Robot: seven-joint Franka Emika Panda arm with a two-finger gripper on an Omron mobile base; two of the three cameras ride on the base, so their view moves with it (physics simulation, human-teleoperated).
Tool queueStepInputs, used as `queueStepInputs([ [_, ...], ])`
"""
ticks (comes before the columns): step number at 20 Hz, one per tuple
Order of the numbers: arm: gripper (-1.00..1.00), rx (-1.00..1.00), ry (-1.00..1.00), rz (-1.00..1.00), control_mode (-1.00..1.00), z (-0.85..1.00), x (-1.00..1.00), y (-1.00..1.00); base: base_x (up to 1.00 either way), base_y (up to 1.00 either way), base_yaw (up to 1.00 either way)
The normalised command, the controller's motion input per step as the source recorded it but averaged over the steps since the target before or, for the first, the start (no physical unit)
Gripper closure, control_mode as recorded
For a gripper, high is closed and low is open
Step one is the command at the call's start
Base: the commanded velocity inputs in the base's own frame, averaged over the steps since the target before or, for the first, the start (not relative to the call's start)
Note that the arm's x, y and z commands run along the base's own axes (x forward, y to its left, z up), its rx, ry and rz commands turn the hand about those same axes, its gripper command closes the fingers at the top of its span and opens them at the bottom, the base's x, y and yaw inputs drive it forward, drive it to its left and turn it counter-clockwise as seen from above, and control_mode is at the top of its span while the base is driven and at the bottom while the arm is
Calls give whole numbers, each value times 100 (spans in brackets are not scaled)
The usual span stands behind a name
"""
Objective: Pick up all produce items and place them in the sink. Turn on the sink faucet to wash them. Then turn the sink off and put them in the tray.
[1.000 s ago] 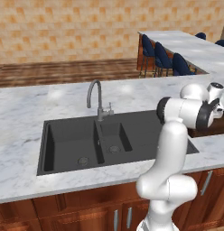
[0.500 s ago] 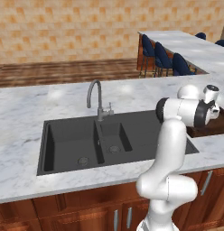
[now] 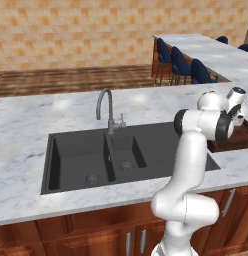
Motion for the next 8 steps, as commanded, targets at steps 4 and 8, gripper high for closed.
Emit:
queueStepInputs([
  [4, -100, 0, 0, 7, -100, 100, -73, 84, 0, 0, 0],
  [8, -100, -5, 0, 12, -100, 93, -93, 100, 0, 0, 0],
])
